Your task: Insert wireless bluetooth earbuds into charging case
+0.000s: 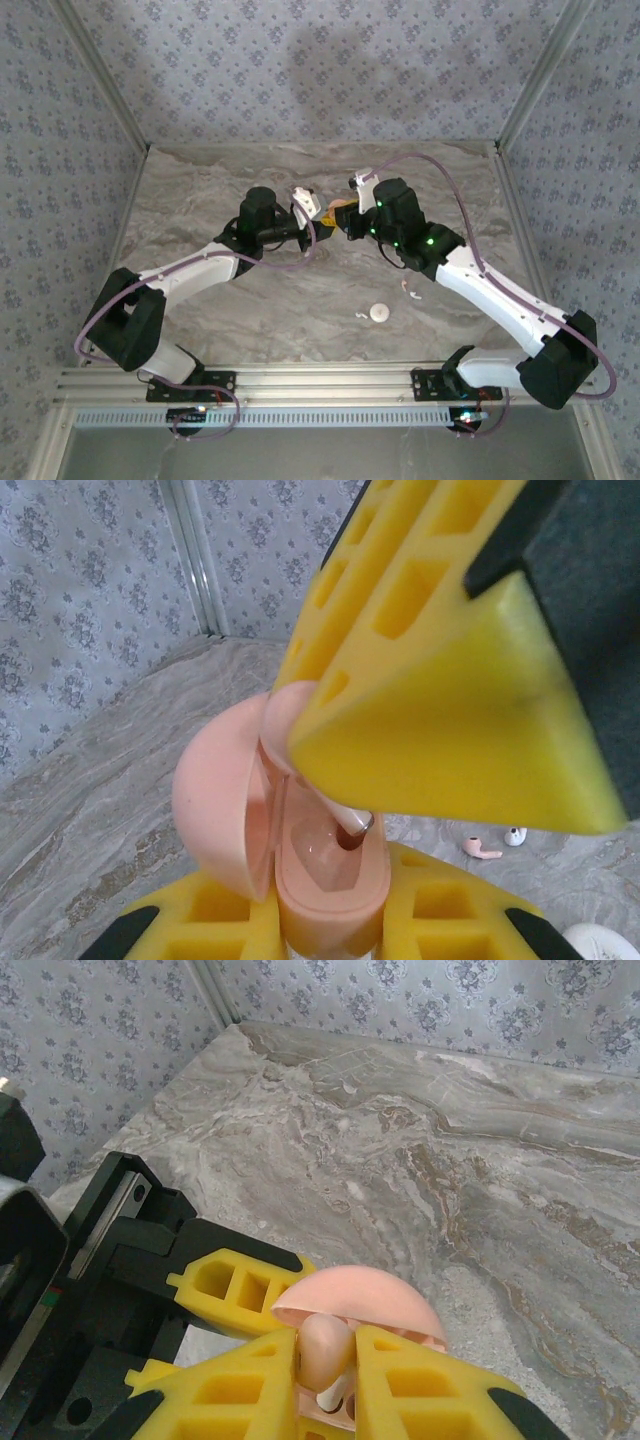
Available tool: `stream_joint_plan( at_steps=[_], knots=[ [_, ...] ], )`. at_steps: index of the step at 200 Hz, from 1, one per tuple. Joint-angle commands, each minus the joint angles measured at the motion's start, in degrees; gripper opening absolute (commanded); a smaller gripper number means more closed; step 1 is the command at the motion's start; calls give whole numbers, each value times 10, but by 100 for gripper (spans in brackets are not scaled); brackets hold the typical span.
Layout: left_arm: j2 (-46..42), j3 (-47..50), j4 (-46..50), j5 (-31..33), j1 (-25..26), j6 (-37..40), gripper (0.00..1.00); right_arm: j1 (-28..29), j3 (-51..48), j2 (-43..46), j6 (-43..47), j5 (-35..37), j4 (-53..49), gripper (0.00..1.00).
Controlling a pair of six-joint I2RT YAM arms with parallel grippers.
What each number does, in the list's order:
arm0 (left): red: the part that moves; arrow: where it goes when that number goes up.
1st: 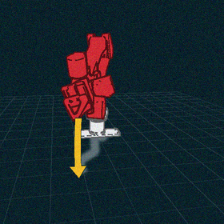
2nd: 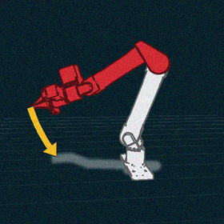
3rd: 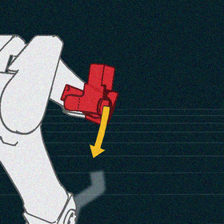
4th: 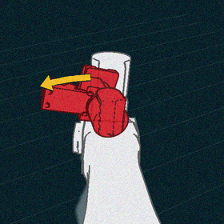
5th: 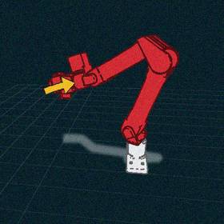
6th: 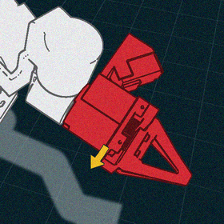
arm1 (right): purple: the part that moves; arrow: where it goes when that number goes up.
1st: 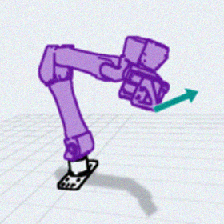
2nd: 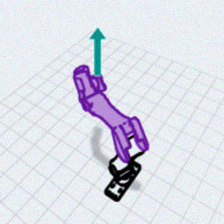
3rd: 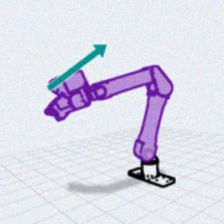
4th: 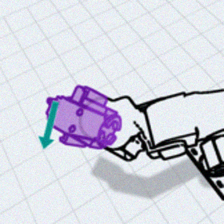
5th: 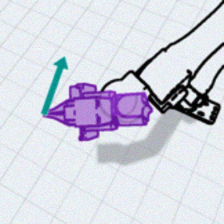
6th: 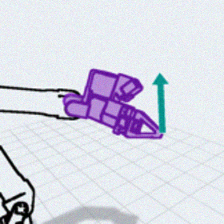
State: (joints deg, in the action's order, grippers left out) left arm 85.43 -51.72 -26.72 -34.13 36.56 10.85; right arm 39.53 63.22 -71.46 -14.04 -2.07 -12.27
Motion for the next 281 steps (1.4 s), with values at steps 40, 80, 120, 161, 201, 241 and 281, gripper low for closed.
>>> stream_joint_plan(
  at_steps=[40,80,120,161,201,241,281],
  knots=[
    [-25,-25,-14,-4,5,-5,18,5,16,-6,16,6,-41,20],
    [-27,-28,-8,-6,5,-1,18,13,22,-10,34,40,-70,20],
    [-28,-30,-6,-10,5,0,18,13,32,-8,66,57,-91,20],
    [-30,-32,-1,-13,5,4,18,13,30,-6,95,36,-88,21],
    [-30,-34,0,-18,5,4,18,13,30,-13,101,0,-81,21],
    [-29,-34,0,-19,5,2,18,10,31,-18,93,-3,-81,24],
    [-29,-32,0,-16,5,0,18,3,30,-15,90,0,-85,28]
  ],
)
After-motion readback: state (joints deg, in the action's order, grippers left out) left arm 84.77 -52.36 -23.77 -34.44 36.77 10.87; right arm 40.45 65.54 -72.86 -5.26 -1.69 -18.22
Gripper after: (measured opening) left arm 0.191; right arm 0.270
